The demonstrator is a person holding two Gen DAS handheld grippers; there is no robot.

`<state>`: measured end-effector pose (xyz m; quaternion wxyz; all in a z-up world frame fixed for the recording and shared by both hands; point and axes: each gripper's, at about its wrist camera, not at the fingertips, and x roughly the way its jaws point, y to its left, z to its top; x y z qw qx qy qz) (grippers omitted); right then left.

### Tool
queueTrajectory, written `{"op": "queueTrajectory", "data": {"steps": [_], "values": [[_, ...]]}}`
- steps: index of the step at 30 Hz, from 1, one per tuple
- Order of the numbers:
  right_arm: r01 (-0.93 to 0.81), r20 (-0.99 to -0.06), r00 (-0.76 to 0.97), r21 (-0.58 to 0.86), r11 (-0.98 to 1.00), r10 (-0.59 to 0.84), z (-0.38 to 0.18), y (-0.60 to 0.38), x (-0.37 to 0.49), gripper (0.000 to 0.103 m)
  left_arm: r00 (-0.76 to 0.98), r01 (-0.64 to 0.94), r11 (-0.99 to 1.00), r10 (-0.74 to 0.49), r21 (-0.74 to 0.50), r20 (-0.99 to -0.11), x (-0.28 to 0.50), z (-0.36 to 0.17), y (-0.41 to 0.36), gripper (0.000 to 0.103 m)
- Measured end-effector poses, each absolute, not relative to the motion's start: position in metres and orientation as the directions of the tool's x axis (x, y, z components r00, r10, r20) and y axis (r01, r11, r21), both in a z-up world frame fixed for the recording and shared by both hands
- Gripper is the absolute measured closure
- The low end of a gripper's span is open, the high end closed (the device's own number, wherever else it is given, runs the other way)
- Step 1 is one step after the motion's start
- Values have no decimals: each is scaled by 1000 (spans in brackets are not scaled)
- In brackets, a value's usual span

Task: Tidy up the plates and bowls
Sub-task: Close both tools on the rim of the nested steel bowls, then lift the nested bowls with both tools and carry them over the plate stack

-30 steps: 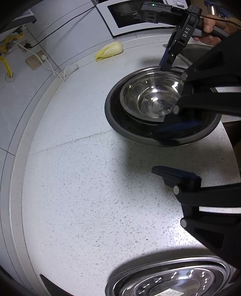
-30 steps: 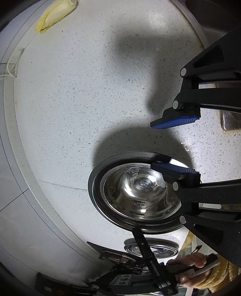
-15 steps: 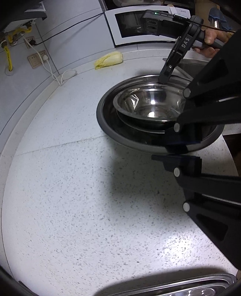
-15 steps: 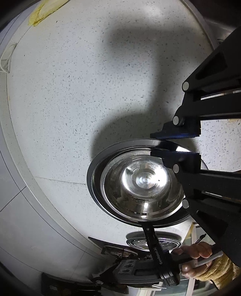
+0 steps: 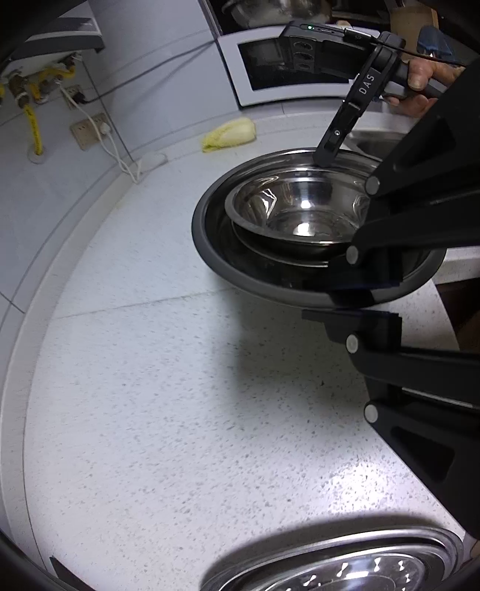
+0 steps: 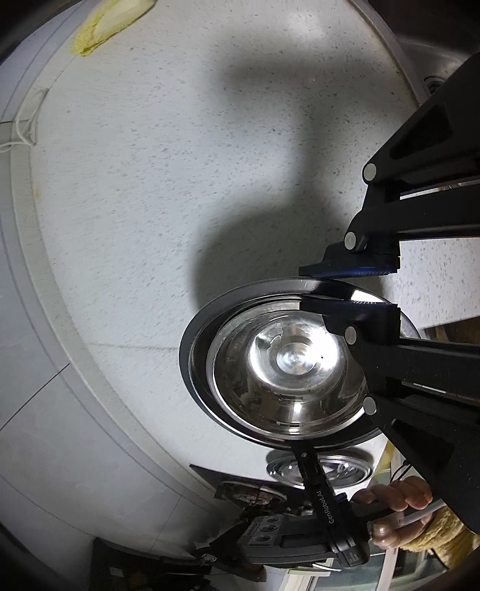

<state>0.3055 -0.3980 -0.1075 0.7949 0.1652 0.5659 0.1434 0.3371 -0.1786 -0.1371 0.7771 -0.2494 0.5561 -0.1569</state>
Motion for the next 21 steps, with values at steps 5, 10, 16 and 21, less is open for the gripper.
{"op": "queueTrajectory", "data": {"steps": [5,10,16,21], "values": [[-96,-836,334,429,898,435,-82,-376,308,93,374,-49,810,-528,-585,-762,327,-114,-145,96],[-163,-820,324,443,882,472,-66,-338,316,93,429,-78,814,-493,-575,-757,315,-87,-103,96],[-274,-799,284,461,844,530,-53,-280,325,93,479,-160,817,-426,-553,-768,293,-64,-42,96],[-352,-781,245,480,804,574,-44,-241,324,93,511,-227,809,-375,-542,-773,270,-49,1,96]]}}
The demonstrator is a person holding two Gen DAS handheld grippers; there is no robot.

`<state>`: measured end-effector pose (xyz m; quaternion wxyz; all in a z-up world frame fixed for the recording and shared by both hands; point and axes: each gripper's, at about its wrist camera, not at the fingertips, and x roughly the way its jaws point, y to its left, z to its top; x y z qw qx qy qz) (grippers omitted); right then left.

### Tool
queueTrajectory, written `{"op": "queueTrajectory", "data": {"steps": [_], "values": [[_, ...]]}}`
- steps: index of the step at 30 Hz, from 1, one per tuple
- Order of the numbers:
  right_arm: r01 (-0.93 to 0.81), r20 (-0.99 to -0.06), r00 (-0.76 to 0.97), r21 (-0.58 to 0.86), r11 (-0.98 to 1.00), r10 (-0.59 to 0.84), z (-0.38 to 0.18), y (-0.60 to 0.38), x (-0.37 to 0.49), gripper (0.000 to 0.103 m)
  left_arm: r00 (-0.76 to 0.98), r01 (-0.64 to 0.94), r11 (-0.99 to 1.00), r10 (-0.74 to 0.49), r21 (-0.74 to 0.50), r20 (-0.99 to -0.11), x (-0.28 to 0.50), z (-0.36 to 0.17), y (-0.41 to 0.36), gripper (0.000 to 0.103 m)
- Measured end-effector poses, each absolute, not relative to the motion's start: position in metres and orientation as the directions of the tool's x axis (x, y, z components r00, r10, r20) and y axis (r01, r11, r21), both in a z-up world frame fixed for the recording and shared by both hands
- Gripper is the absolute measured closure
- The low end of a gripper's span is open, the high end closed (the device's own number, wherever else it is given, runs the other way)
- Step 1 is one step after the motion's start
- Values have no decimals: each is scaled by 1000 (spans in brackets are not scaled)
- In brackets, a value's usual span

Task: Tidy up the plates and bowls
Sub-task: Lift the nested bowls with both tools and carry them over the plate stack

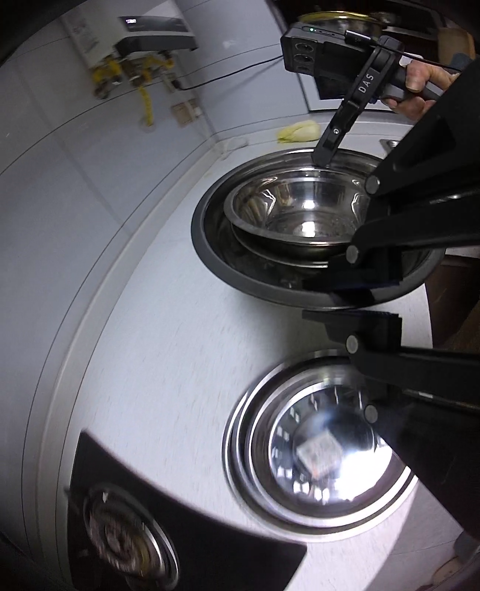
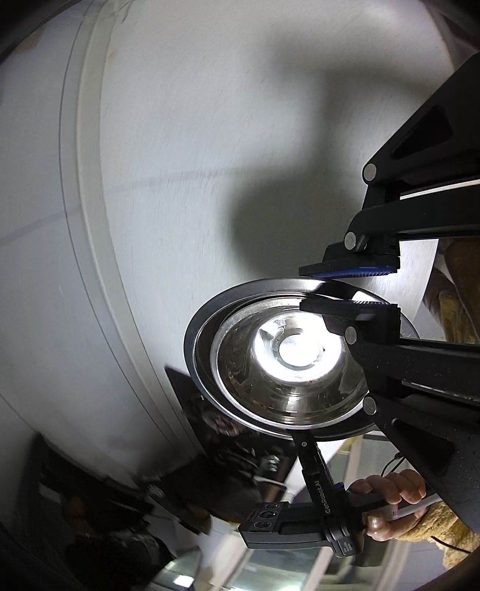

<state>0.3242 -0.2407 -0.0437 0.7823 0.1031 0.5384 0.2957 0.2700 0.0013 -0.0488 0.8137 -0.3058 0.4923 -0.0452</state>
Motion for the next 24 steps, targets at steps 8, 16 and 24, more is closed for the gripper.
{"op": "queueTrajectory", "data": {"steps": [8,16,24], "values": [[-385,-770,253,475,791,586,-37,-196,307,93,544,-243,801,-354,-547,-761,243,-36,52,96],[-326,-773,270,488,810,574,-42,-152,279,93,514,-241,802,-373,-547,-772,218,-41,108,96],[-307,-790,248,485,819,560,-48,-132,261,93,512,-260,797,-365,-545,-778,197,-47,135,96]]}}
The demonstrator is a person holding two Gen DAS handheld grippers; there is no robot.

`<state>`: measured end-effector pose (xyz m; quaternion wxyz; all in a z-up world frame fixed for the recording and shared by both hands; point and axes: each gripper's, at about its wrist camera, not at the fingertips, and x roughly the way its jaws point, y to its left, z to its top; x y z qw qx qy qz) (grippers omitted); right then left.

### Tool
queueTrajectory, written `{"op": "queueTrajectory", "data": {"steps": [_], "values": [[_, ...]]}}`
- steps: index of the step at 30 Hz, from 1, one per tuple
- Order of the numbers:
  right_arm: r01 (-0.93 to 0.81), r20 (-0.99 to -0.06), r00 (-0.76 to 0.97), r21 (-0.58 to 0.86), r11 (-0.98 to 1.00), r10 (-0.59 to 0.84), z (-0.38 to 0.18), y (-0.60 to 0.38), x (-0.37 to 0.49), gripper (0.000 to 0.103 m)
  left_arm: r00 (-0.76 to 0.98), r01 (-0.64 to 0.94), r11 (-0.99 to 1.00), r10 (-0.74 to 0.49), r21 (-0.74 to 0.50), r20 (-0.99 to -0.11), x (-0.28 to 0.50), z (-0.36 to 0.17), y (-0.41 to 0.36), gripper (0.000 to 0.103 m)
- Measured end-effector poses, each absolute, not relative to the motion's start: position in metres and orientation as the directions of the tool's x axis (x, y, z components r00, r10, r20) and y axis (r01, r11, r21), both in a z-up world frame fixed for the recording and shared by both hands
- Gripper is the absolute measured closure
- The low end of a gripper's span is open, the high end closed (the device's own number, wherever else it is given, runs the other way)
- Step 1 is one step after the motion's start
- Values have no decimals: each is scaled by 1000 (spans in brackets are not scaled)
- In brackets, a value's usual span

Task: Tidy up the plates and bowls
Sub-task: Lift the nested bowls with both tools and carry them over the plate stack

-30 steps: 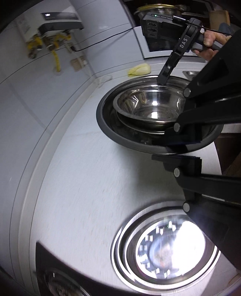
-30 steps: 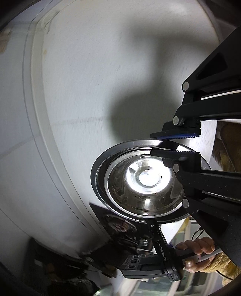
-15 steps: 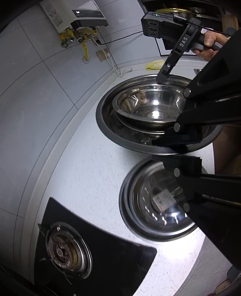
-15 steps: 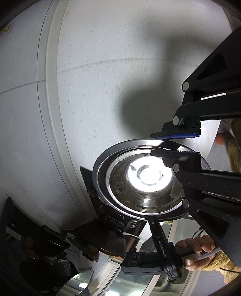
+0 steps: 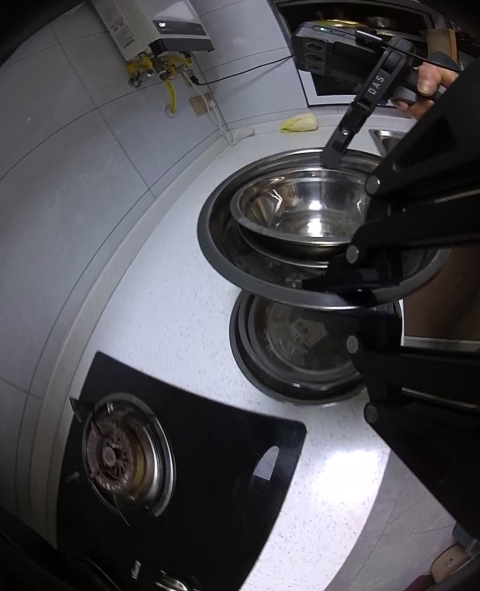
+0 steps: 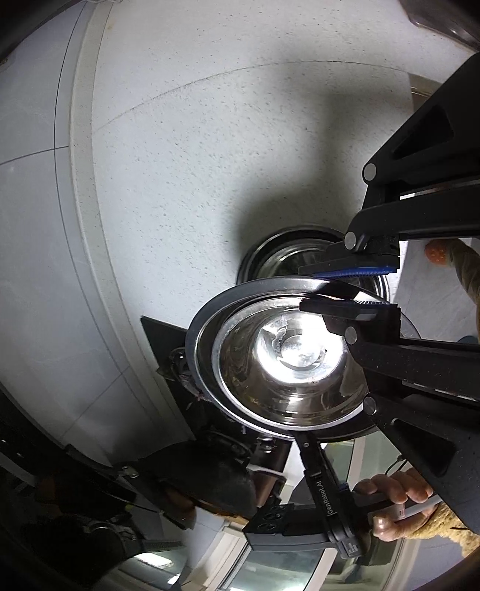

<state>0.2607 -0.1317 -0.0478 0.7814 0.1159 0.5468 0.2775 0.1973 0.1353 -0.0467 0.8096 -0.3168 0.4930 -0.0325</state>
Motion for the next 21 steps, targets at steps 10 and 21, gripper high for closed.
{"op": "queueTrajectory", "data": {"steps": [10,21], "values": [[-321,-815,203,468,823,542,-74,-120,253,93,502,-314,784,-341,-535,-794,184,-77,149,96],[-271,-844,178,452,850,506,-115,-112,257,92,464,-342,786,-336,-515,-820,197,-121,154,96]]}}
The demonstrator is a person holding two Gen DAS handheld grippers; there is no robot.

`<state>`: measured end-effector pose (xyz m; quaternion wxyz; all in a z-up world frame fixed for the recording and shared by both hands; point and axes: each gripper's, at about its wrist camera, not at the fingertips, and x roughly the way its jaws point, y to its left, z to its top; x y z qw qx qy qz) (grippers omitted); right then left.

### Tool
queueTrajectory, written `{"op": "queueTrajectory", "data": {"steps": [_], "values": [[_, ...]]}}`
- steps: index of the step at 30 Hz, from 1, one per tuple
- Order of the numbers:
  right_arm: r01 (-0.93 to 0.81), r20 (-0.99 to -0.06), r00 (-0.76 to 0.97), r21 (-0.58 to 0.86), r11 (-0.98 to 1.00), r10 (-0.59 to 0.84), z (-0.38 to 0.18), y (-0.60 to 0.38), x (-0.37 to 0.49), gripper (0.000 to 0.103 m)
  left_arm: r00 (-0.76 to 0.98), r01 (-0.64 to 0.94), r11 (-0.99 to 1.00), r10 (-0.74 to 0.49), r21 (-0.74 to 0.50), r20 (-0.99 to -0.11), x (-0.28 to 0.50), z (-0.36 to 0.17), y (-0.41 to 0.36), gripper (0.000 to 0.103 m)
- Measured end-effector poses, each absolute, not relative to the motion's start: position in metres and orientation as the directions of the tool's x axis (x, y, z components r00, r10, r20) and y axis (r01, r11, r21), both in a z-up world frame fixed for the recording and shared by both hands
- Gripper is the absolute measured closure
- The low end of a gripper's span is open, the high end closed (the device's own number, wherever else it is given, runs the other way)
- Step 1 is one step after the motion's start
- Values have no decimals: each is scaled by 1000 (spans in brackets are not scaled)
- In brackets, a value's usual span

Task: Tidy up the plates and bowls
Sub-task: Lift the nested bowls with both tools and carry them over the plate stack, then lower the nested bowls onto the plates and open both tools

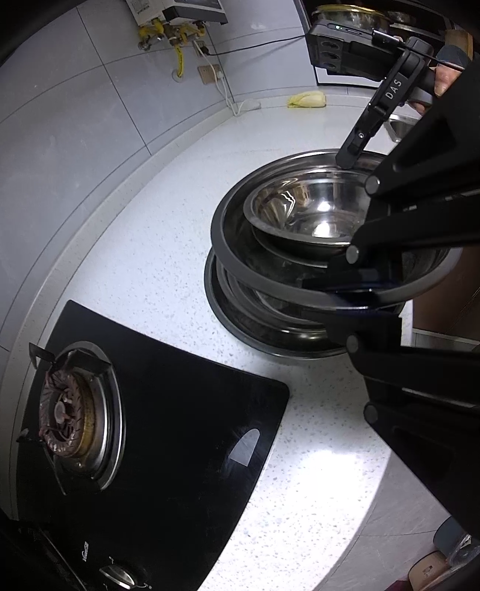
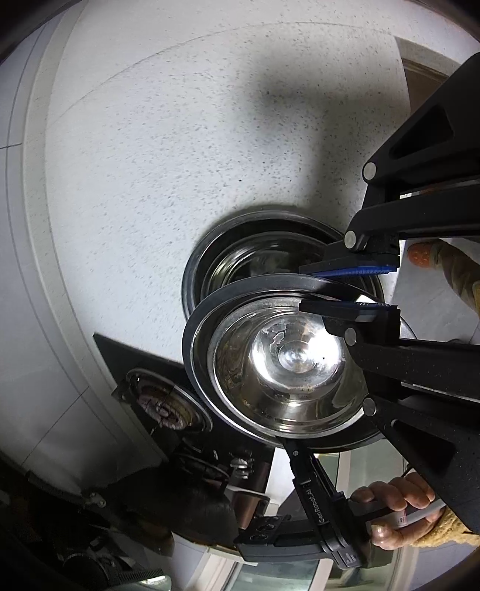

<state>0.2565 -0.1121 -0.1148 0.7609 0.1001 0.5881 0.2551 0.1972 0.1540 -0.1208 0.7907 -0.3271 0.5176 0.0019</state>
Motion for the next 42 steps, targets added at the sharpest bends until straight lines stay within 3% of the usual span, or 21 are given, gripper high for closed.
{"op": "queueTrajectory", "data": {"steps": [12,42], "values": [[-230,-850,191,447,864,491,-136,-113,258,92,451,-334,792,-342,-511,-824,208,-151,155,96],[-229,-841,201,458,859,502,-139,-125,261,92,426,-327,828,-301,-456,-853,213,-161,136,92]]}}
